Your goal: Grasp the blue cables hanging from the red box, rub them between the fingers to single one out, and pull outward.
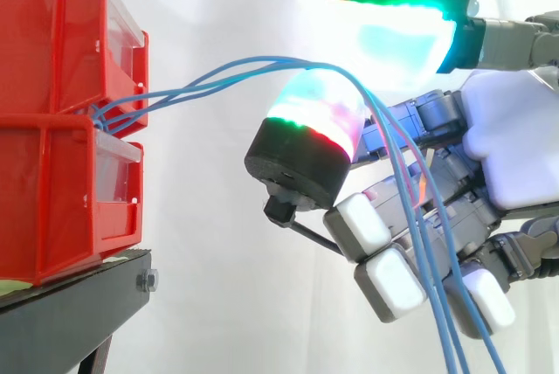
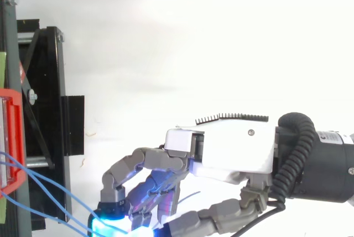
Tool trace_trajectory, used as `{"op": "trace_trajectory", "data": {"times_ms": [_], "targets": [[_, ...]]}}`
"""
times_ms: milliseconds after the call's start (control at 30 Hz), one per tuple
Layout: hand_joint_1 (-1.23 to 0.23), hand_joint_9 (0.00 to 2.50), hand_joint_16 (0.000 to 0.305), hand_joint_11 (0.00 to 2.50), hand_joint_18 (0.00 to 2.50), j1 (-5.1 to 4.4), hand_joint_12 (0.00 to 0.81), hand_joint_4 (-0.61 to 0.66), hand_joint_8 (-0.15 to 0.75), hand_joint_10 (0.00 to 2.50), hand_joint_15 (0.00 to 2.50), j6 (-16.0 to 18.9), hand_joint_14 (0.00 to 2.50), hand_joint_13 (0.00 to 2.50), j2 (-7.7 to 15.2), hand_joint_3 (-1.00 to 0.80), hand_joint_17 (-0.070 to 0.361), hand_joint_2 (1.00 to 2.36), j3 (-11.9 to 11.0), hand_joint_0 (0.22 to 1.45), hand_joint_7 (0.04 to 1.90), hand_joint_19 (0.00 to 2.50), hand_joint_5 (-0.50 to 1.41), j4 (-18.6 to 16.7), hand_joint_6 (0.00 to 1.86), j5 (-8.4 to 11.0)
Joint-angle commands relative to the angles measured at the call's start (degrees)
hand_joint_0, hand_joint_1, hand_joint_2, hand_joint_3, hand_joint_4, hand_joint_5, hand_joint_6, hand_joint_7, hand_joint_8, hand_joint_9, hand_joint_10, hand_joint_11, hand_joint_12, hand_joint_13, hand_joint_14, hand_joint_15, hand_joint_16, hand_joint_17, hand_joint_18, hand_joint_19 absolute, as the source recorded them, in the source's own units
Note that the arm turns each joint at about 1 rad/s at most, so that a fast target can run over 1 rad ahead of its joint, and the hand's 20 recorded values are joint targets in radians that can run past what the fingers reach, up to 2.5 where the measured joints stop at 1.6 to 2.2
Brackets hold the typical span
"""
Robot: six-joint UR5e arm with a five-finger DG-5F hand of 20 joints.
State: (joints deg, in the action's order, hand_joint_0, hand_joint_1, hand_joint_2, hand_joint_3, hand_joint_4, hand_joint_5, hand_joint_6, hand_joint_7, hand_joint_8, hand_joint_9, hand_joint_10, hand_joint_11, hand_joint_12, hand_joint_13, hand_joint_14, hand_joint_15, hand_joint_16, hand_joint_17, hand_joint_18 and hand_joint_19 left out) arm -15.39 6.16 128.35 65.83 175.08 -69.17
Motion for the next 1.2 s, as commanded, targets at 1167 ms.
{"op": "trace_trajectory", "data": {"times_ms": [1167], "targets": [[-0.74, 0.97, 0.06, 0.87, 1.13, 0.01, 0.446, 0.22, 0.418, 0.02, 0.53, -0.1, 0.02, 0.96, -1.0, -0.23, 0.134, 1.02, 0.0, 0.62, 1.01, 0.54, -0.18, 1.6, 0.9, -0.09]]}}
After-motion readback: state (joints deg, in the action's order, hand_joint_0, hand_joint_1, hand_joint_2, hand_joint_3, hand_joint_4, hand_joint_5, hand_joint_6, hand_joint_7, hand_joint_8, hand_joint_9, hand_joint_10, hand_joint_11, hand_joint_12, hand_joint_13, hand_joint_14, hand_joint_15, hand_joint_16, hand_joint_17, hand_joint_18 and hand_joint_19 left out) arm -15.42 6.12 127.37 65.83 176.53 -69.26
